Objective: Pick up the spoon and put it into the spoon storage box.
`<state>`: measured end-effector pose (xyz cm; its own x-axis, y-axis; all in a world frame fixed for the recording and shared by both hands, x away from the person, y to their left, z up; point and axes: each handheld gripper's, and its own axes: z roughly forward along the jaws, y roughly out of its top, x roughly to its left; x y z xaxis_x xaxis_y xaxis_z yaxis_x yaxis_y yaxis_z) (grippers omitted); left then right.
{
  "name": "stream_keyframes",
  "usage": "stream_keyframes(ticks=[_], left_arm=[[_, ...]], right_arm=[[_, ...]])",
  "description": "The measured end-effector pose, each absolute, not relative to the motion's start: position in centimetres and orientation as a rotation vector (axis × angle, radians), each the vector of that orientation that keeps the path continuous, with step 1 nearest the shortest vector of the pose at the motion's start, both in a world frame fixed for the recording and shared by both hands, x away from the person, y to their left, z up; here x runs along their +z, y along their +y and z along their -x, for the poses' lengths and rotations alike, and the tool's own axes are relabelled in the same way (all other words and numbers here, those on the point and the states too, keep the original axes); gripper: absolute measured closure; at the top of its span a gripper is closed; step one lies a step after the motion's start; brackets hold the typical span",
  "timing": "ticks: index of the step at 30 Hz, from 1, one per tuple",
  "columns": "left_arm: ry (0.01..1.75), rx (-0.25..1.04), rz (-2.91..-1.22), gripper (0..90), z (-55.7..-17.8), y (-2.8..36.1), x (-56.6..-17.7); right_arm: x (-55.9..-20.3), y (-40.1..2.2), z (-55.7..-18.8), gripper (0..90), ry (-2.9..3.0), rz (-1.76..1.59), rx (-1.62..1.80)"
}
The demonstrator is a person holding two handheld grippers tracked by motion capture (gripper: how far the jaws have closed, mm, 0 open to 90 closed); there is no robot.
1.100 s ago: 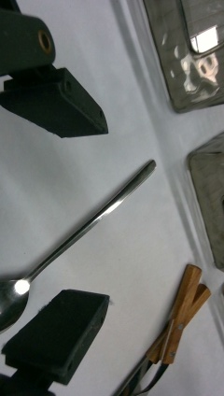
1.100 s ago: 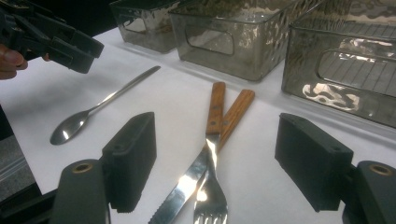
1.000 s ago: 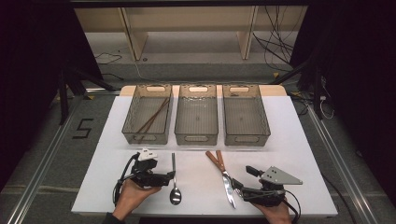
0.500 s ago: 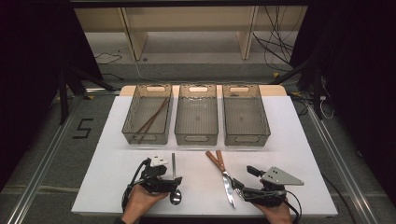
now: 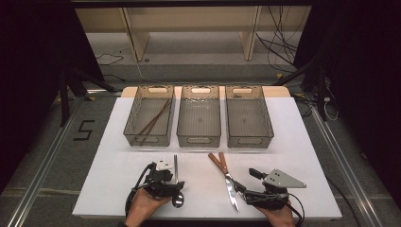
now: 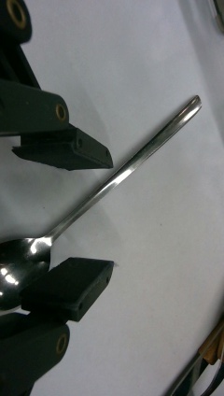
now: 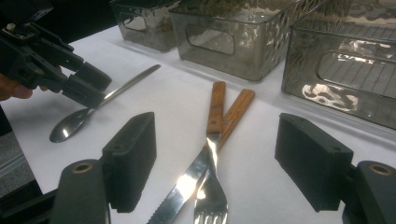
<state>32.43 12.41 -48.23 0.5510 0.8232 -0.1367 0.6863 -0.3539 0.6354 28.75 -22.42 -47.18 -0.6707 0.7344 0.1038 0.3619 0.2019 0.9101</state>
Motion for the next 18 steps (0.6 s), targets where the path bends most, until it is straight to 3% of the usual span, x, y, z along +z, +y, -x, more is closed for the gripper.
stream_keyframes(ticks=[18], left_arm=[[1.162, 0.384, -2.213, 62.8, -32.12, 11.64, -48.68]], right_arm=[[-47.25, -22.18, -28.75, 29.8, 2.138, -1.022, 1.458]])
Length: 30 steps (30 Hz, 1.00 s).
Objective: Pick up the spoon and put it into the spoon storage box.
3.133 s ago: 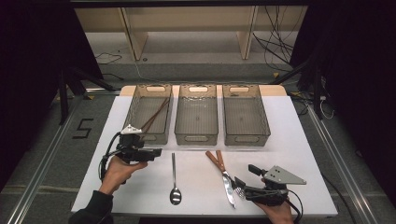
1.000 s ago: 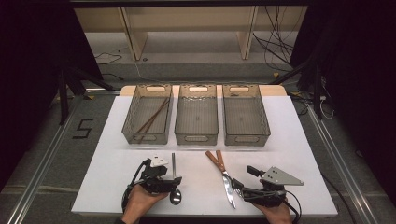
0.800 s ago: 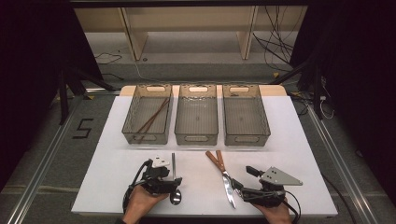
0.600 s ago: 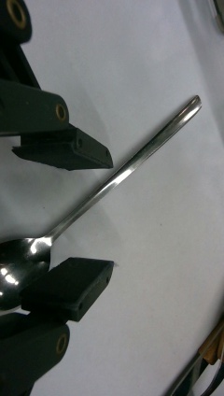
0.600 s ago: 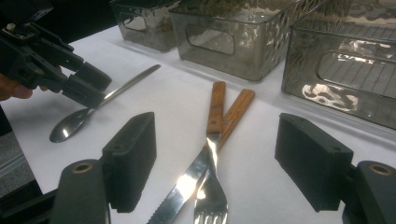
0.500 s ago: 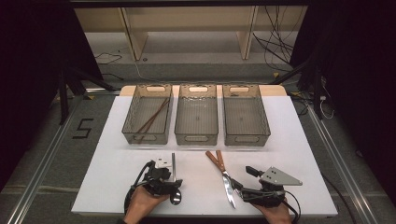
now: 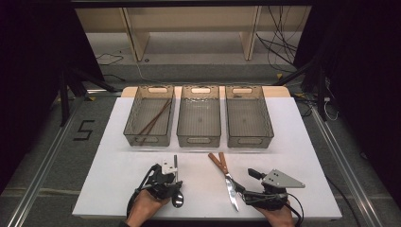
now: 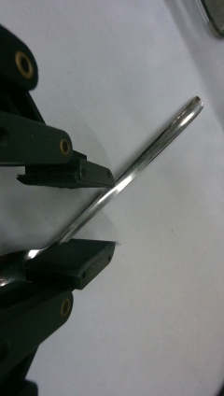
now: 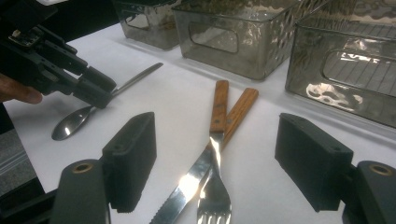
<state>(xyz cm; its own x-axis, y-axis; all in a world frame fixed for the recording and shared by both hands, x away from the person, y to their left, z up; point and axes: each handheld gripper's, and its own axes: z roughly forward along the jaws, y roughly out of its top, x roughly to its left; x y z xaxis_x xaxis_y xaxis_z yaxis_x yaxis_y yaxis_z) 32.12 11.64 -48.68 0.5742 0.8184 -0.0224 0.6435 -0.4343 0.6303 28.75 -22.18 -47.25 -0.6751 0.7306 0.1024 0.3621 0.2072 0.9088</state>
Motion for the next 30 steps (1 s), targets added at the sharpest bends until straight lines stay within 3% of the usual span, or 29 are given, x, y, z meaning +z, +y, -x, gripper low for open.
stream_keyframes(ticks=[15, 22, 30], left_arm=[[1.134, 0.381, -2.194, 74.6, -32.02, 11.64, -48.82], [1.130, 0.419, -2.228, 74.1, -31.91, 11.27, -48.63], [1.165, 0.361, -2.224, 75.5, -32.29, 12.04, -48.35]], right_arm=[[-47.31, -22.13, -28.80, 29.8, 2.140, -1.023, 1.458], [-47.26, -22.28, -28.74, 29.8, 2.134, -1.024, 1.461], [-47.19, -22.42, -28.67, 29.9, 2.131, -1.026, 1.463]])
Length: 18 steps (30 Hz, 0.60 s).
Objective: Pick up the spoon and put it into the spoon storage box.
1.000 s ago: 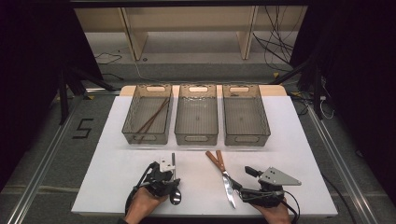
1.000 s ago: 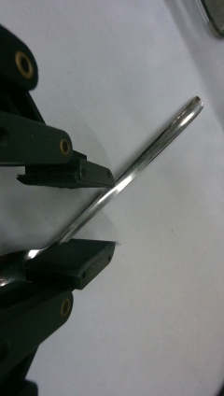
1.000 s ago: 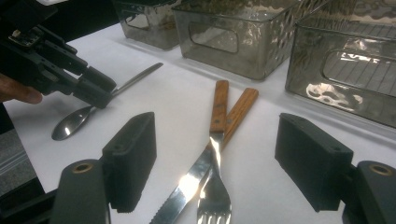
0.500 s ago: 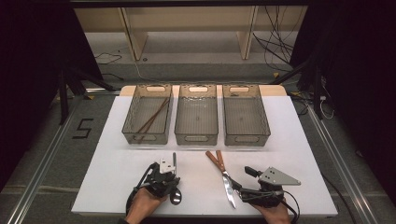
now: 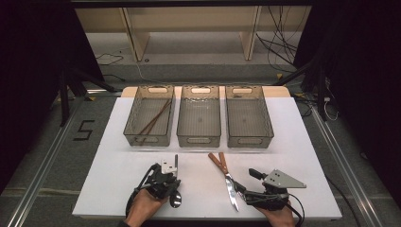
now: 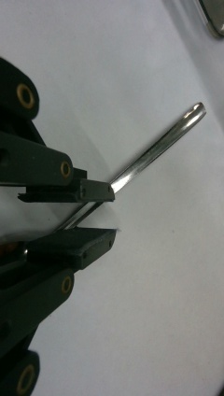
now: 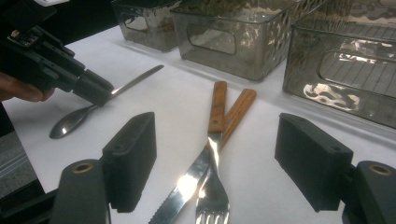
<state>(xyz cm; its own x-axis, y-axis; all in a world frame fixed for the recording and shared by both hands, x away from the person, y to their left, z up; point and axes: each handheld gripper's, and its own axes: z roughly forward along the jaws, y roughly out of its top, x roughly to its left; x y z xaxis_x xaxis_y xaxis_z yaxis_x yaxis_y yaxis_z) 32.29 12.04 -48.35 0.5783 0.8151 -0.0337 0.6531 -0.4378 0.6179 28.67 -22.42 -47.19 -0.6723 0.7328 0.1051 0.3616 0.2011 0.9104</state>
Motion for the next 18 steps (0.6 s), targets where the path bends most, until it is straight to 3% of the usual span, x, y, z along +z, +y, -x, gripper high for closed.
stream_keyframes(ticks=[9, 18], left_arm=[[1.211, 0.265, -2.215, 75.3, -32.9, 13.3, -48.2], [1.183, 0.302, -2.278, 75.8, -32.9, 12.9, -48.1]], right_arm=[[-47.2, -22.4, -28.7, 29.9, 2.132, -1.027, 1.460], [-47.2, -22.3, -28.7, 30.0, 2.133, -1.023, 1.459]])
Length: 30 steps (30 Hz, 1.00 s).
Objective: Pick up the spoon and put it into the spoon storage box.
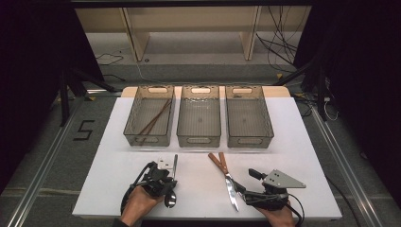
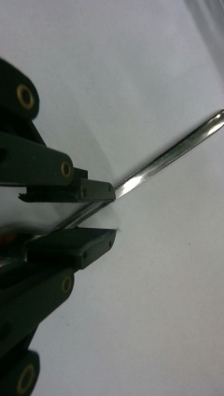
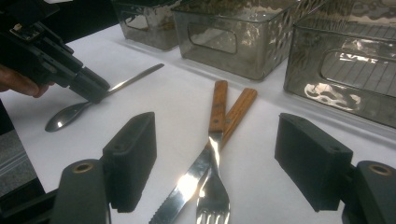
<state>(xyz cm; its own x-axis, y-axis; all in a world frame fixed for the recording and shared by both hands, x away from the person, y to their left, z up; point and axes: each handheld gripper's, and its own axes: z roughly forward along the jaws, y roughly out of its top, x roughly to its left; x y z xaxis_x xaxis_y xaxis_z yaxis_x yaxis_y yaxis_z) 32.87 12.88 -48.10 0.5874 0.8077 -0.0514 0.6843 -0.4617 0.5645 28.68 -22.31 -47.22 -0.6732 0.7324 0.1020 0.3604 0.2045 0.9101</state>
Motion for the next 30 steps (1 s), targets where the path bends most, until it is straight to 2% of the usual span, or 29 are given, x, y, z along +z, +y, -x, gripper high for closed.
stream_keyframes(ticks=[7, 15, 21, 27, 30], left_arm=[[1.172, 0.284, -2.268, 80.2, -32.9, 13.0, -48.1], [1.184, 0.226, -2.261, 80.7, -33.4, 14.2, -47.8], [1.206, 0.265, -2.278, 77.3, -33.3, 14.1, -47.8], [1.222, 0.240, -2.279, 73.2, -33.4, 14.2, -47.8], [1.225, 0.264, -2.288, 75.3, -33.4, 14.1, -47.8]], right_arm=[[-47.2, -22.3, -28.7, 30.0, 2.130, -1.025, 1.461], [-47.2, -22.4, -28.6, 30.0, 2.132, -1.021, 1.460], [-47.1, -22.4, -28.7, 30.0, 2.128, -1.022, 1.462], [-47.1, -22.4, -28.7, 30.0, 2.132, -1.022, 1.461], [-47.1, -22.4, -28.7, 30.1, 2.132, -1.021, 1.460]])
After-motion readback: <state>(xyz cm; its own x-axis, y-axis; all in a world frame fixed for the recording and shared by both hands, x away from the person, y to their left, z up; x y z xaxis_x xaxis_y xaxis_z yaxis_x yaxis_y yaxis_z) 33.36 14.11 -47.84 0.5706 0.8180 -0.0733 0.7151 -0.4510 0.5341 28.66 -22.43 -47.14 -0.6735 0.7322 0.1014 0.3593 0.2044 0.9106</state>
